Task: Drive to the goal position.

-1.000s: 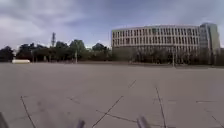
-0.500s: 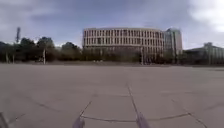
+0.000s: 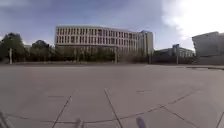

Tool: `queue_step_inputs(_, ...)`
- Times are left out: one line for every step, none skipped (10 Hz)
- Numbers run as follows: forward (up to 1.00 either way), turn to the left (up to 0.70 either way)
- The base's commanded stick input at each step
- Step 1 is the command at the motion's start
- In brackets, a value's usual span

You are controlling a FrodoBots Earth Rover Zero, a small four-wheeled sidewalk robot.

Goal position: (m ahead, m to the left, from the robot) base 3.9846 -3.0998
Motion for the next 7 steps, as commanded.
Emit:
queue_step_inputs(0.73,-0.32)
queue_step_inputs(1.0,-0.08)
queue_step_inputs(1.0,0.0)
queue_step_inputs(1.0,0.0)
queue_step_inputs(1.0,0.0)
queue_step_inputs(1.0,0.0)
queue_step_inputs(0.07,0.0)
